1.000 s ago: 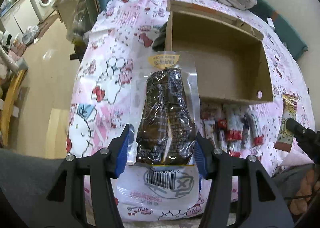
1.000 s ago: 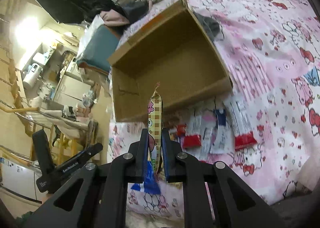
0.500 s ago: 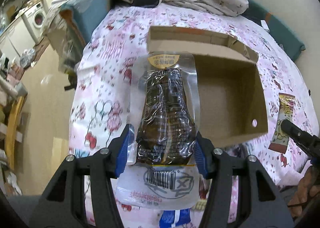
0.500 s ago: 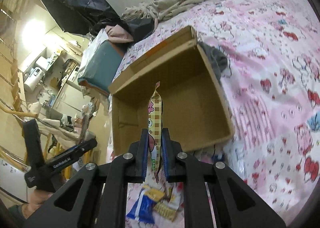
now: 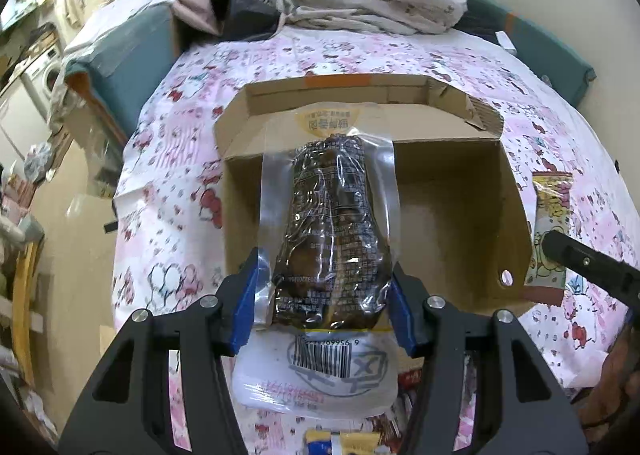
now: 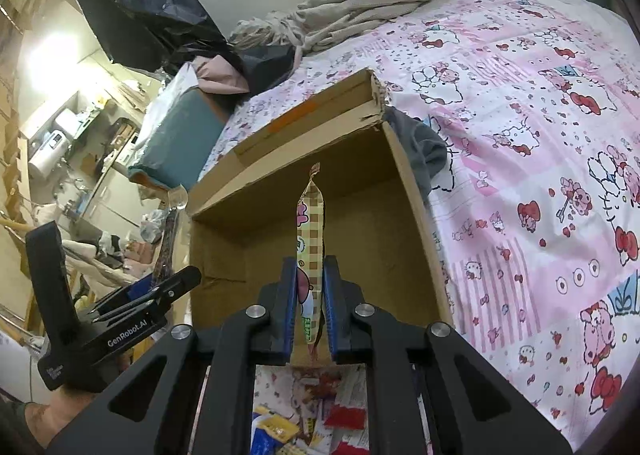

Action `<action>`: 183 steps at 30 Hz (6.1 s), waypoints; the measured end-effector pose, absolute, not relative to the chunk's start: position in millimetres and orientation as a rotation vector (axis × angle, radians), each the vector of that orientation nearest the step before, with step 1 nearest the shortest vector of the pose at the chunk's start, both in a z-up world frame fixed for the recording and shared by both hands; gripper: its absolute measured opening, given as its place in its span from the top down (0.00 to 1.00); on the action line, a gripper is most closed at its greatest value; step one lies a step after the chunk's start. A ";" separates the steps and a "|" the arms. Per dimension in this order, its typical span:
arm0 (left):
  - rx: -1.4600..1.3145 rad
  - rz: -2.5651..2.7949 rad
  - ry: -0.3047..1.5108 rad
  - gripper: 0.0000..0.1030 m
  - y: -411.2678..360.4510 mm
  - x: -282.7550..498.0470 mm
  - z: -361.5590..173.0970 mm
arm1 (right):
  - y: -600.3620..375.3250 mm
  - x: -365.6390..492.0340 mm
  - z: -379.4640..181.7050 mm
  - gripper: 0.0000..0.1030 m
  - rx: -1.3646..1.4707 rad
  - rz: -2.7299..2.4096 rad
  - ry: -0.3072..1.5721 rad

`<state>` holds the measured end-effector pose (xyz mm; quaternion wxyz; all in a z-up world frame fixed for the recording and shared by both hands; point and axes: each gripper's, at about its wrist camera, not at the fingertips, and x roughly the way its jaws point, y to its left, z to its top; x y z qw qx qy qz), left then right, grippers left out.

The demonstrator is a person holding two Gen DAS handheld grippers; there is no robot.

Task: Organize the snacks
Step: 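Lower the pastry into the box with the left tool while the right tool drops the wafer bar in, then grasp the blue-and-yellow bag with the left tool and lift it, then hold the blue bag while the right tool grasps a white red-ended bar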

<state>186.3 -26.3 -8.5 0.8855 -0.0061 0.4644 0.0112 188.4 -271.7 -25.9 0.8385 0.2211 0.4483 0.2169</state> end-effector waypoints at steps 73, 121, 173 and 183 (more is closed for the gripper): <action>-0.122 0.056 0.956 0.08 1.4 143.6 -14.9 | -269.1 158.8 -28.4 0.16 0.458 0.400 0.987; -0.034 -0.080 1.509 0.54 -46.6 46.8 -145.9 | -289.0 100.1 -87.6 0.16 0.568 0.233 1.255; -0.249 0.104 1.348 0.75 18.6 54.4 -96.1 | -279.8 90.3 -97.1 0.68 0.395 0.241 1.306; -0.257 0.119 1.294 0.74 25.3 45.7 -78.2 | -260.7 72.6 -67.2 0.68 0.420 0.384 1.192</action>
